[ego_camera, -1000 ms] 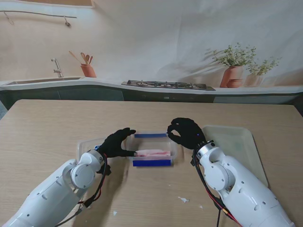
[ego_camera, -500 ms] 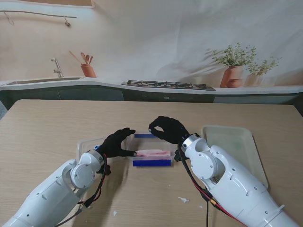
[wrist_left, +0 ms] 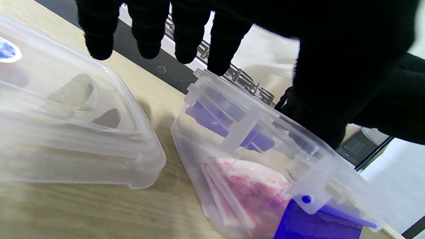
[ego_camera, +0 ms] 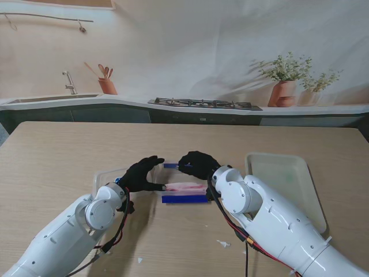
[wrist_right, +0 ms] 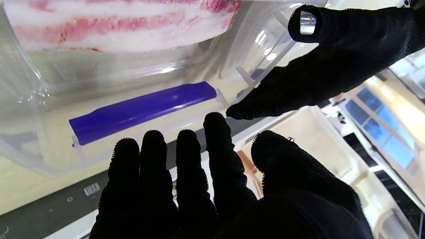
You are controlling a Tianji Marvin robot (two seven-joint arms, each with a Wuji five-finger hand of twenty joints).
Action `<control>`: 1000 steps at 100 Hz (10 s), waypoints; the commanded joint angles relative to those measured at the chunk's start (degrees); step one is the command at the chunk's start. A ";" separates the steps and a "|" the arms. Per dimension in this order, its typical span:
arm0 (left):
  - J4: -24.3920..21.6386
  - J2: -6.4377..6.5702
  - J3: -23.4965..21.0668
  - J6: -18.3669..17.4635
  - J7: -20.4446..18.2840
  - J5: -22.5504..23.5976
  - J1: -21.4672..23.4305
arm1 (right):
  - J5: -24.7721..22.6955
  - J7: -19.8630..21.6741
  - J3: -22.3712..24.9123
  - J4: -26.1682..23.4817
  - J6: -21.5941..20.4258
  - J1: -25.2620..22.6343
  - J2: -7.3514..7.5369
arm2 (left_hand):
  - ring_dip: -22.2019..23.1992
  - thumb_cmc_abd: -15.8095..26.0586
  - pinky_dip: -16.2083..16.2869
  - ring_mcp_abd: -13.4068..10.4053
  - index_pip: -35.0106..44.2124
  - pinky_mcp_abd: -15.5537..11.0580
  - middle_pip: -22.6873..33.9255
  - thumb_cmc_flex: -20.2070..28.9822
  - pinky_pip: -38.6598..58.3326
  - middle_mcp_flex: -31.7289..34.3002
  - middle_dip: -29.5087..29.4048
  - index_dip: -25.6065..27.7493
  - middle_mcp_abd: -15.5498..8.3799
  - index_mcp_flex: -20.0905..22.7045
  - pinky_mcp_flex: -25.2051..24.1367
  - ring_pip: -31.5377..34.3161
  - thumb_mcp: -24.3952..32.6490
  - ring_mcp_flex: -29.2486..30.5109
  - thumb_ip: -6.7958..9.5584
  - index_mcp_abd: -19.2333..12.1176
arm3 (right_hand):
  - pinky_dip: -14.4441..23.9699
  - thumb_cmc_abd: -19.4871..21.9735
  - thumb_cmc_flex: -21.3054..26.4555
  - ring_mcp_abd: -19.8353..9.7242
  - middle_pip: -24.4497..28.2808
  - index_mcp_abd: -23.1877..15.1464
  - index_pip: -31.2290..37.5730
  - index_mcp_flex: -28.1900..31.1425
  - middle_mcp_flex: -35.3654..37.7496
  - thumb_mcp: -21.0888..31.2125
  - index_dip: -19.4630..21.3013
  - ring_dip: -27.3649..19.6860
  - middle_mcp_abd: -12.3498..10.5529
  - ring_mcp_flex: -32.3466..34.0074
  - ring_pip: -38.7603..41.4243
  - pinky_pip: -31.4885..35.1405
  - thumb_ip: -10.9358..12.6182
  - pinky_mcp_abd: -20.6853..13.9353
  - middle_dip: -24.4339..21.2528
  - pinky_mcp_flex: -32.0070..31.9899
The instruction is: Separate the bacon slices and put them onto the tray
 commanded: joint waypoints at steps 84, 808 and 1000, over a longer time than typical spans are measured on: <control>-0.09 0.06 0.30 0.03 -1.20 0.01 -0.01 | 2.40 2.23 -5.39 4.01 4.03 2.24 -1.72 | 0.94 0.34 0.39 -1.80 -0.04 0.02 0.75 -0.90 -2.28 -0.34 -1.42 0.16 -2.15 -0.96 -0.99 -0.34 0.28 -1.48 1.85 0.67 | -1.47 0.38 -0.47 2.76 2.39 1.23 -1.69 0.86 -0.41 -3.27 1.03 2.06 1.71 -0.01 3.26 3.13 1.51 -0.82 1.16 -1.96; -0.25 0.01 0.24 0.73 -1.12 0.01 0.01 | -44.48 -1.93 23.15 8.56 -3.14 -6.77 8.10 | 0.78 0.89 0.48 -1.55 -0.21 0.18 1.68 -0.88 -2.50 0.13 -2.31 0.15 -1.75 -0.17 -1.75 -0.39 0.06 -1.50 1.98 1.59 | 8.18 -23.86 8.67 -2.31 19.23 -22.18 30.27 6.70 23.89 24.59 5.19 16.74 -5.18 20.64 30.79 11.81 -9.30 4.13 21.85 3.09; -0.40 0.19 -0.95 -0.05 -1.12 0.31 0.40 | -46.24 -11.05 23.89 3.26 -14.50 -5.85 7.67 | 0.56 0.51 0.46 -1.51 -0.17 0.21 1.43 -0.94 -2.53 -0.01 -2.13 0.16 -1.74 -0.24 -1.75 -0.46 -0.10 -1.50 1.91 1.30 | 3.21 -18.21 -1.98 -1.07 5.86 -7.23 2.40 -7.89 -3.42 22.65 1.35 3.75 -5.20 0.43 6.62 2.83 -1.33 0.83 2.10 -4.12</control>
